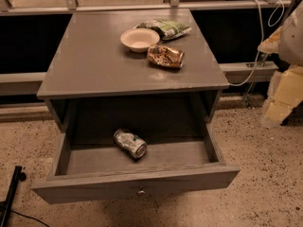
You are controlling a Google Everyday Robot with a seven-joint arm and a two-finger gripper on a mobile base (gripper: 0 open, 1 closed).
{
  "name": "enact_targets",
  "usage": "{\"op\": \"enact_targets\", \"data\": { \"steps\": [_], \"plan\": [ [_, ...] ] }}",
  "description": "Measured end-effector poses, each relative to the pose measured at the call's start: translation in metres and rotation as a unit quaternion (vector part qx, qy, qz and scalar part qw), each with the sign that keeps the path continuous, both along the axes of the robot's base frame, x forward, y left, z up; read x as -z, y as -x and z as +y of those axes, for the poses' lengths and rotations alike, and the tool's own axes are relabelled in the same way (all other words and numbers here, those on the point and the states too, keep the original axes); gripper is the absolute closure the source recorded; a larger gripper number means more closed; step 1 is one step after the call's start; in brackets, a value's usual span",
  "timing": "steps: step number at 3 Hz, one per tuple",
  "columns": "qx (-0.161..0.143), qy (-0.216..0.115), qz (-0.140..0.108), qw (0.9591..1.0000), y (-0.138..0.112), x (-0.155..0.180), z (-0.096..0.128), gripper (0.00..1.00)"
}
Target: Pick 7up can from top drawer and place on counter
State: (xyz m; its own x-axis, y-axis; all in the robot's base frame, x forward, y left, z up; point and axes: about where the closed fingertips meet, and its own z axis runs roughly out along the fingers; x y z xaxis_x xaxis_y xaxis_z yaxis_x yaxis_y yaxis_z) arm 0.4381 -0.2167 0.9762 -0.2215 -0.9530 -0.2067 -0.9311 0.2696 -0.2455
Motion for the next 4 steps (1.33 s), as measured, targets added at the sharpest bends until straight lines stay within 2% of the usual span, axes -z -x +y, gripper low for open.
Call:
{"op": "enact_targets", "data": {
  "steps": [2,3,4],
  "plan": [
    [-0.003,-0.013,-0.006,0.9999,-0.003,-0.002,0.002,0.0],
    [-0.017,-0.096,-0.006,0.9952,-0.034,0.022,0.038,0.0],
    [-0.052,-0.188,-0.016,0.9808,-0.059,0.04,0.123,0.0]
  ]
}}
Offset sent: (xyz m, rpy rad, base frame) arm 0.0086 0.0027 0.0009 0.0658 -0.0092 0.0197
